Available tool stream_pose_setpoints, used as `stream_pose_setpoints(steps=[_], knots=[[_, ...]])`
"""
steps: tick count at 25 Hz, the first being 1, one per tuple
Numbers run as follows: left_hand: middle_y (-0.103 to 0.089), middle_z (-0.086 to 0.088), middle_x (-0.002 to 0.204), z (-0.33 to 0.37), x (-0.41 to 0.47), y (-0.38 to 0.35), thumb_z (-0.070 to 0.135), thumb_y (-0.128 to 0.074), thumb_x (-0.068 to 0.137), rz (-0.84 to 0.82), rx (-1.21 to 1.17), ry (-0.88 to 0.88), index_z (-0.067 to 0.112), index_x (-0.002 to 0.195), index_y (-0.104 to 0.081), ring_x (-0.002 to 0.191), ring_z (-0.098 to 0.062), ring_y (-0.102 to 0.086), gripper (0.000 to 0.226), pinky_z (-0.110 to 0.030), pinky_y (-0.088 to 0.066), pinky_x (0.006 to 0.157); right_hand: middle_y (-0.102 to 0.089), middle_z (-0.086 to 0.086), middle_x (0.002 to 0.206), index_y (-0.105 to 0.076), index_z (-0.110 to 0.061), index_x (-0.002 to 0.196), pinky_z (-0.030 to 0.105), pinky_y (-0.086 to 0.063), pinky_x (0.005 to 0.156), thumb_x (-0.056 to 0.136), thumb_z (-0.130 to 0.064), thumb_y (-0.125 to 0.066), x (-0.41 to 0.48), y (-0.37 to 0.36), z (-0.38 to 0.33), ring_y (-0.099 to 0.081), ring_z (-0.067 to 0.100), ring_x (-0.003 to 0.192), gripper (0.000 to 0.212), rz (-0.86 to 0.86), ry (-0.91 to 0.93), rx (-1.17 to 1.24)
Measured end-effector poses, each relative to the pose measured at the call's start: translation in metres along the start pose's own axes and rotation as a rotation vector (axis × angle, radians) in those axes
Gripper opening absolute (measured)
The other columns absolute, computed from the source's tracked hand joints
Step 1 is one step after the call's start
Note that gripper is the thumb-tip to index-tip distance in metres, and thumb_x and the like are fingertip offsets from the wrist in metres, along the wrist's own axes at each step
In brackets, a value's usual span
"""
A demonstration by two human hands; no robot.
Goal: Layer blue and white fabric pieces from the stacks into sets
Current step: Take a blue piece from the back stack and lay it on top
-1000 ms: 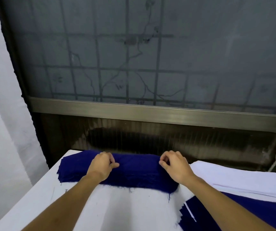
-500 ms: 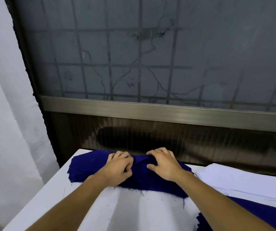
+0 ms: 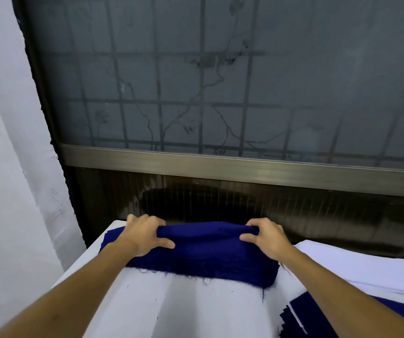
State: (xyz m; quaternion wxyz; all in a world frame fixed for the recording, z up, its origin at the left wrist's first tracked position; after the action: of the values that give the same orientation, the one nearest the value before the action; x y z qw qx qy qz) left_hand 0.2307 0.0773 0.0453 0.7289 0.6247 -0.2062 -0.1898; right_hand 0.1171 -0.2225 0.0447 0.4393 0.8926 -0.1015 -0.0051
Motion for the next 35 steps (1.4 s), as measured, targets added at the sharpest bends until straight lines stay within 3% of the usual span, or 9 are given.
stream_pose_setpoints(steps=[3,6,9,12,17,20,27,31,35], knots=[[-0.061,0.020,0.107,-0.040,-0.012,0.013,0.058,-0.065,0.090,0.030,-0.045,0.150,0.046,0.106,-0.061,0.114,-0.011,-0.054,0.021,-0.046,-0.027,0.107,-0.073,-0.004,0.097,-0.070,-0.028,0.094,0.044,-0.058,0.091,0.094,-0.030,-0.072,-0.006,0.014,0.016,-0.069,0.016,0.094,0.002,0.035,-0.054,0.141],[-0.063,0.012,0.112,-0.065,-0.024,0.017,0.044,-0.065,0.096,0.090,-0.186,0.257,0.038,0.121,-0.064,0.113,-0.017,-0.059,0.026,-0.047,-0.040,0.109,-0.075,-0.001,0.095,-0.072,-0.023,0.095,0.041,-0.061,0.085,0.093,-0.022,-0.073,-0.013,0.024,0.019,-0.072,0.016,0.089,0.002,0.086,-0.053,0.278],[-0.066,0.009,0.103,-0.067,-0.034,0.031,0.034,-0.069,0.095,0.200,-0.548,0.296,0.022,0.119,-0.068,0.090,-0.010,-0.064,0.027,-0.023,-0.053,0.074,-0.076,0.000,0.095,-0.073,-0.016,0.099,0.040,-0.061,0.085,0.094,-0.017,-0.071,-0.021,0.037,0.020,-0.073,0.018,0.091,0.006,0.154,-0.052,0.430],[-0.071,0.006,0.094,-0.055,-0.048,0.053,0.032,-0.072,0.091,0.319,-0.714,0.302,0.024,0.096,-0.072,0.091,-0.019,-0.069,0.009,-0.023,-0.054,0.067,-0.076,0.002,0.096,-0.074,-0.012,0.101,0.036,-0.059,0.084,0.096,-0.019,-0.068,-0.037,0.052,0.025,-0.071,0.020,0.094,0.010,0.219,-0.071,0.456],[-0.069,-0.009,0.121,-0.016,-0.061,0.072,0.034,-0.068,0.095,0.372,-0.652,0.259,0.010,0.128,-0.067,0.114,-0.029,-0.064,0.041,-0.045,-0.055,0.100,-0.075,-0.001,0.089,-0.074,-0.015,0.095,0.027,-0.056,0.070,0.100,-0.023,-0.061,-0.071,0.082,0.030,-0.071,0.018,0.086,0.016,0.307,-0.056,0.403],[-0.063,-0.013,0.135,0.006,-0.069,0.076,0.034,-0.066,0.096,0.354,-0.619,0.234,0.007,0.140,-0.059,0.126,-0.031,-0.058,0.052,-0.047,-0.050,0.107,-0.074,-0.002,0.089,-0.071,-0.018,0.095,0.022,-0.053,0.065,0.102,-0.025,-0.058,-0.094,0.101,0.034,-0.070,0.016,0.085,0.016,0.340,-0.065,0.363],[-0.066,-0.009,0.130,0.049,-0.096,0.086,0.044,-0.063,0.096,0.330,-0.531,0.168,0.010,0.137,-0.060,0.122,-0.030,-0.060,0.053,-0.042,-0.054,0.099,-0.072,0.002,0.090,-0.069,-0.016,0.099,0.029,-0.057,0.069,0.101,-0.027,-0.058,-0.151,0.136,0.040,-0.070,0.020,0.085,0.016,0.378,-0.082,0.331],[-0.069,0.005,0.100,0.070,-0.124,0.078,0.063,-0.050,0.087,0.329,-0.521,0.171,0.020,0.113,-0.065,0.091,-0.016,-0.067,0.053,-0.025,-0.055,0.069,-0.074,0.000,0.096,-0.071,-0.018,0.105,0.033,-0.058,0.078,0.101,-0.032,-0.059,-0.192,0.140,0.053,-0.070,0.018,0.090,0.020,0.373,-0.086,0.348],[-0.068,0.000,0.114,0.088,-0.150,0.056,0.040,-0.050,0.104,0.308,-0.567,0.148,0.018,0.128,-0.061,0.090,-0.010,-0.063,0.034,-0.020,-0.051,0.065,-0.077,-0.006,0.091,-0.075,-0.024,0.100,0.029,-0.059,0.076,0.099,-0.034,-0.061,-0.234,0.135,0.066,-0.072,0.011,0.084,0.017,0.385,-0.087,0.394]])
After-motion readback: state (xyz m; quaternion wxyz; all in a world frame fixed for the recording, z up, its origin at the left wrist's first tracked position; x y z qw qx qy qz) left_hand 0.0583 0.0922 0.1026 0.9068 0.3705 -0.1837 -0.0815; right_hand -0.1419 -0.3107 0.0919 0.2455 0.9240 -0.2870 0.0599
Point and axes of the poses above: each hand's wrist, its own x-axis towards the middle knuckle, its own y-axis out of the back of the hand, z = x × y, the point moved 10 cm from there along x, towards the middle knuckle
